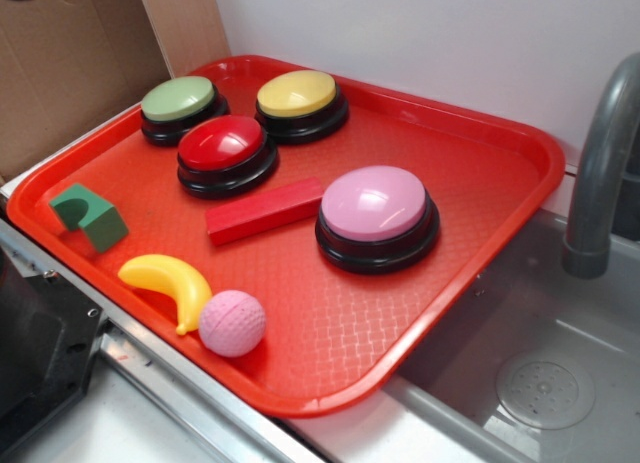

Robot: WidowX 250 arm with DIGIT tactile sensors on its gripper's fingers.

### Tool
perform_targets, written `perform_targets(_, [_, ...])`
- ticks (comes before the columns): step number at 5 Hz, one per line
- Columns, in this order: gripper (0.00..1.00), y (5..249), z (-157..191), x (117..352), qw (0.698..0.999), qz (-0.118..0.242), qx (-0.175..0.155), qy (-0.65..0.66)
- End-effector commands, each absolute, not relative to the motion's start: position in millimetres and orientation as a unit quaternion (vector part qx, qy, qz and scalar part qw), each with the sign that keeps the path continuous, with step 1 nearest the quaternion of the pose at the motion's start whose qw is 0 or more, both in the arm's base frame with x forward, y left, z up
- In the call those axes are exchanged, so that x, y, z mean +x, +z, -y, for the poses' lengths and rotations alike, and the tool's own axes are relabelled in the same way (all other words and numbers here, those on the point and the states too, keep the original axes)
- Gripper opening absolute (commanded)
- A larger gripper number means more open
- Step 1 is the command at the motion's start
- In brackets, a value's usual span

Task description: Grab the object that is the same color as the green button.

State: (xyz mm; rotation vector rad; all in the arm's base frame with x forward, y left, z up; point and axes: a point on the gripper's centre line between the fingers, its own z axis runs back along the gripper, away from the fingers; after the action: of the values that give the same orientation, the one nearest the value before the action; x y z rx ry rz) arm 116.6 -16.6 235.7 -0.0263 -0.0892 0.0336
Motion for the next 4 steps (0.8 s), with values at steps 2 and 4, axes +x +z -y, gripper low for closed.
perform_targets(2, [1.0, 218, 0, 123, 0.995, 0.039, -0.029, 0.085])
perform_targets(4, [1.0, 165, -37, 135, 0.972, 0.041, -0.051, 0.224])
